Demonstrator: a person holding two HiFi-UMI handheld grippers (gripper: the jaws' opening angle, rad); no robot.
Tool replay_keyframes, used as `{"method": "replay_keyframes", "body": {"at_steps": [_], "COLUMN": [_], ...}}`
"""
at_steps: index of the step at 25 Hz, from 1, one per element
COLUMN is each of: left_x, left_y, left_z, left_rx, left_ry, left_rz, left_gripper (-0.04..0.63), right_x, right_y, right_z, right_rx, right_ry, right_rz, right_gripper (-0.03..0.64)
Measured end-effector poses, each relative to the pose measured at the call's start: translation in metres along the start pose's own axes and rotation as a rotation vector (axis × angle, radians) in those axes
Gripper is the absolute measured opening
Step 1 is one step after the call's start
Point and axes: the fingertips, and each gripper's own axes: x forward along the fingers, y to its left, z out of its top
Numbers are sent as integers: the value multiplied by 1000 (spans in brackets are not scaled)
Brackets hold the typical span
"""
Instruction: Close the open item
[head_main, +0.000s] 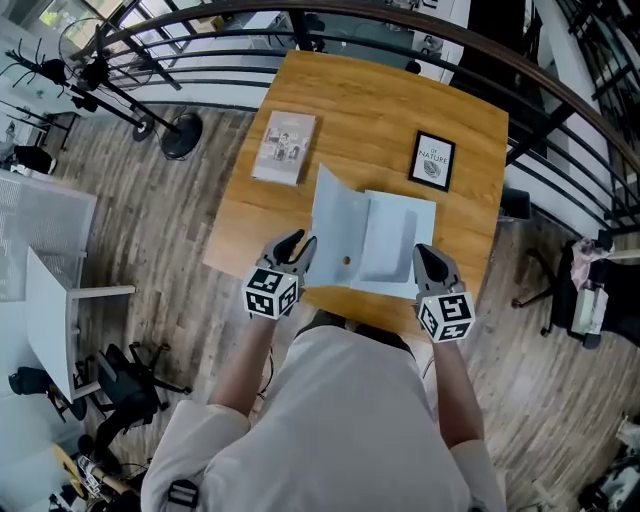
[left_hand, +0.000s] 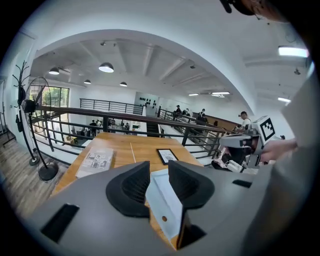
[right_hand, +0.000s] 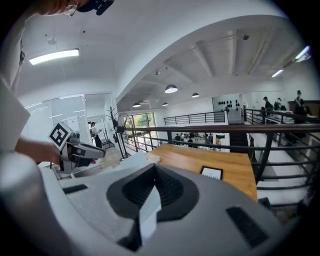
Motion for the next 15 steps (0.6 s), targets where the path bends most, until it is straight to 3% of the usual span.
{"method": "replay_keyframes", "body": {"at_steps": [15], "left_x": [49], "left_y": [29], "left_z": [-46], "left_rx": [42], "left_ry": [199], "left_rz": [-76], "left_gripper": [120], "right_x": [13], "right_y": [0], "right_z": [-17], "right_rx": [54], "right_ry": [33], "right_rz": [-85], "right_gripper": [3]}}
